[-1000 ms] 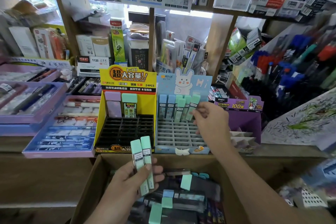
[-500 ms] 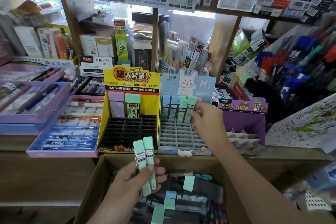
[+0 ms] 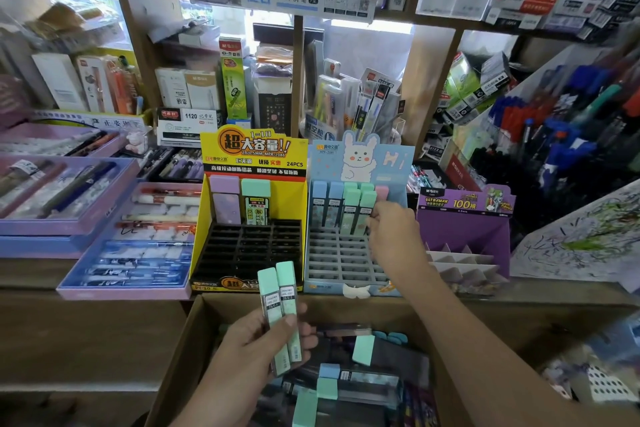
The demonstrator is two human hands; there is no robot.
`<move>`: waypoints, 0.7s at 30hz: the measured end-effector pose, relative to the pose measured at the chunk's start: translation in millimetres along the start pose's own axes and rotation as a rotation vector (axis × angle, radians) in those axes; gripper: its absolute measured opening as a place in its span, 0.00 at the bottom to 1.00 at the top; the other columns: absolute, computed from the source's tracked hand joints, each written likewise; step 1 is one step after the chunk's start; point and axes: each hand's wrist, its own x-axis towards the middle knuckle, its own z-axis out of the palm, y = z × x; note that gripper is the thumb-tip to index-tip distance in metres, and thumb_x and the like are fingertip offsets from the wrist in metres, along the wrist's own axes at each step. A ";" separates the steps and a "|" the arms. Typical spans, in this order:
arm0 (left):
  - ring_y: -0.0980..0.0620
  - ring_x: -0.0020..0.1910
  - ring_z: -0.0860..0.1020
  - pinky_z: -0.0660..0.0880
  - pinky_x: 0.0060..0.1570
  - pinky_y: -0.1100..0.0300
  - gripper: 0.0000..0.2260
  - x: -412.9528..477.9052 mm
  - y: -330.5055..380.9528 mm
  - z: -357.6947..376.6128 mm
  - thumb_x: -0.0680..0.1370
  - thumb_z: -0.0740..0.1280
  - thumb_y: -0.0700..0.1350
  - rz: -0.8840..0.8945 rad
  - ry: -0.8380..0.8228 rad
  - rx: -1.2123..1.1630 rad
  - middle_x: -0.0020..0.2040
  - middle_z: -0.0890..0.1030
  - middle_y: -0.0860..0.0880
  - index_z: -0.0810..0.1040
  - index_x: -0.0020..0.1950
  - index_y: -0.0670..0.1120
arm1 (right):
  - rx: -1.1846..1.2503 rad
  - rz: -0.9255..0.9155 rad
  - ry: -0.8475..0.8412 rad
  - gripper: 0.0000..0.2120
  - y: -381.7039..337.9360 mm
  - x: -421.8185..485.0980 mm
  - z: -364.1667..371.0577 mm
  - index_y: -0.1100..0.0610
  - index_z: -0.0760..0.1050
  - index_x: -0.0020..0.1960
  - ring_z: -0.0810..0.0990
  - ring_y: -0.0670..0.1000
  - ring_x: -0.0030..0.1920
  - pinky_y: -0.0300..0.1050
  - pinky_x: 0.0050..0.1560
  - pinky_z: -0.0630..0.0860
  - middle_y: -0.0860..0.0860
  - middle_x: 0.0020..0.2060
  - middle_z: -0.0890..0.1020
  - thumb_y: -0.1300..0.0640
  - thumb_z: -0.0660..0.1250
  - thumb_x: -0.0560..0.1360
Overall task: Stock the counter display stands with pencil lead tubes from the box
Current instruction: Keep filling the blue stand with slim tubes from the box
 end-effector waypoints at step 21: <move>0.41 0.46 0.83 0.80 0.43 0.54 0.08 -3.1 3.1 11.6 0.78 0.70 0.47 0.090 -0.116 0.276 0.49 0.86 0.40 0.85 0.55 0.49 | 0.869 -0.031 -0.482 0.04 5.4 -115.2 -1.7 0.48 0.86 0.49 0.74 0.43 0.25 0.36 0.25 0.70 0.48 0.28 0.81 0.50 0.72 0.79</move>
